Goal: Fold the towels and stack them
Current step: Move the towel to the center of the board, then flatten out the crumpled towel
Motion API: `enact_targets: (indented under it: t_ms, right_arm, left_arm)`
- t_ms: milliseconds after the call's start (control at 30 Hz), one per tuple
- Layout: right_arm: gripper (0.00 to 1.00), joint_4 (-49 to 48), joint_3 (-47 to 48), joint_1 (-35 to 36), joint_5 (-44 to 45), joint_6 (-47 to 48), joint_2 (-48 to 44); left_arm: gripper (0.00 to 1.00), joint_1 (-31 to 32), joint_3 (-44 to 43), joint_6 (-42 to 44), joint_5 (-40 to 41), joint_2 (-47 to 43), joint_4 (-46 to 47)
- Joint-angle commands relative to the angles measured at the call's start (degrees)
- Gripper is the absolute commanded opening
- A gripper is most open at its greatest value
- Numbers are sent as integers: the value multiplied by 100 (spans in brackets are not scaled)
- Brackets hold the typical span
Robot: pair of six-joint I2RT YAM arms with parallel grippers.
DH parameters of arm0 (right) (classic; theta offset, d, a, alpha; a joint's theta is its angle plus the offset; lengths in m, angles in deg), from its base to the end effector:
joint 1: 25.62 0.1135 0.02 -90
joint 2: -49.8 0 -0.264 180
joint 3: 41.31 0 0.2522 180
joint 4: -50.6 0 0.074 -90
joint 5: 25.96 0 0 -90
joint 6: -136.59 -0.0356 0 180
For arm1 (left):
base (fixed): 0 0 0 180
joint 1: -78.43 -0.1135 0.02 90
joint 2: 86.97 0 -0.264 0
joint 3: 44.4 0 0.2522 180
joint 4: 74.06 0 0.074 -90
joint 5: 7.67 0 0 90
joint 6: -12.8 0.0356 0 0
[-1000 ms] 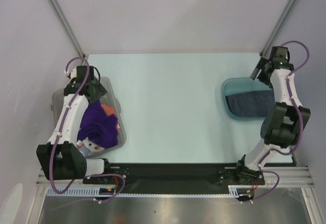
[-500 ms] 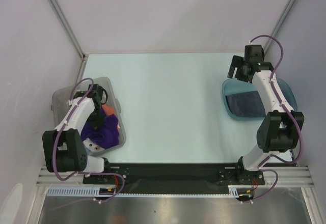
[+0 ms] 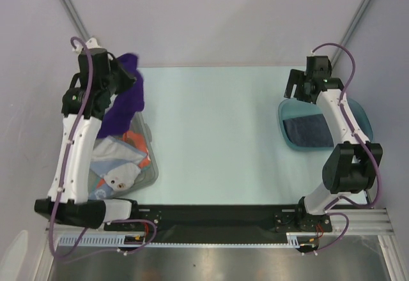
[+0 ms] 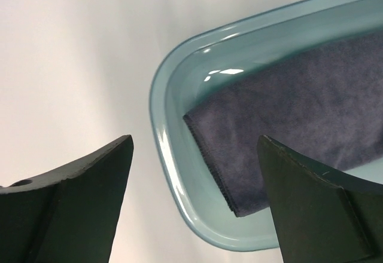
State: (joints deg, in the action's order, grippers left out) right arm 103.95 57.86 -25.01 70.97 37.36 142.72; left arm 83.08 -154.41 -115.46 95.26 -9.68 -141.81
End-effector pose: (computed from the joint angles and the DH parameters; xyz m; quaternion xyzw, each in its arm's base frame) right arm 0.3586 -0.0005 0.3245 0.0919 0.9247 -0.0247 0.3685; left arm 0.2629 -0.0134 0.4450 -0.3046 0.8288 -0.0748 0.4633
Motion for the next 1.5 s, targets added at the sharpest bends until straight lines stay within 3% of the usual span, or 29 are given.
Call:
enact_targets:
  t_ms: [0, 33, 67, 133, 267, 400, 567, 733, 967, 1100, 1233, 1300, 1467]
  right_arm:
    - [91, -13, 240, 107, -315, -69, -512]
    - [91, -4, 231, 116, -386, -70, -564]
    - [91, -4, 205, 142, -447, -78, -626]
    - [91, -65, 4, 229, -631, -61, -828]
    - [91, -258, -655, 423, -965, -96, -1232]
    - [91, -628, -1324, 563, -1300, -359, -1549]
    - [88, -909, -1457, 1125, -1125, -395, -1041]
    - [73, -1796, -746, 1811, -1387, -308, 83]
    - [64, -1850, 1512, 2708, -1547, -271, 2665]
    - [59, -1806, 2339, 2805, -1844, -640, 3484]
    - [63, -1876, 2131, 2858, -2354, -650, 3593]
    - [68, -2043, 1621, 2893, -2811, -632, 3453]
    - [69, -2297, 524, 2972, -2987, -728, 3092]
  left_arm:
    - [4, 543, 192, 716, -2815, -540, 2341]
    - [8, 738, 264, 636, -3092, -514, 2628]
    - [20, 940, 317, 592, -3295, -357, 2814]
    - [23, 1476, 466, 713, -3699, -76, 2965]
    - [37, 2337, 1430, 1110, -3182, 329, 2859]
    - [45, 2717, 2941, 1136, -2964, 444, 3281]
    - [64, 2761, 3279, 1330, -2270, 523, 2993]
    - [65, 2288, 2551, 1348, -872, 1066, 2342]
    - [66, 1049, 2005, 1119, -1081, 1481, 2770]
    - [65, 775, 1716, 943, -1591, 1946, 3176]
    - [64, 766, 1232, 882, -1864, 2360, 2948]
    - [64, 766, 1301, 864, -1829, 2299, 2983]
    - [66, 748, 1530, 995, -1802, 2105, 3044]
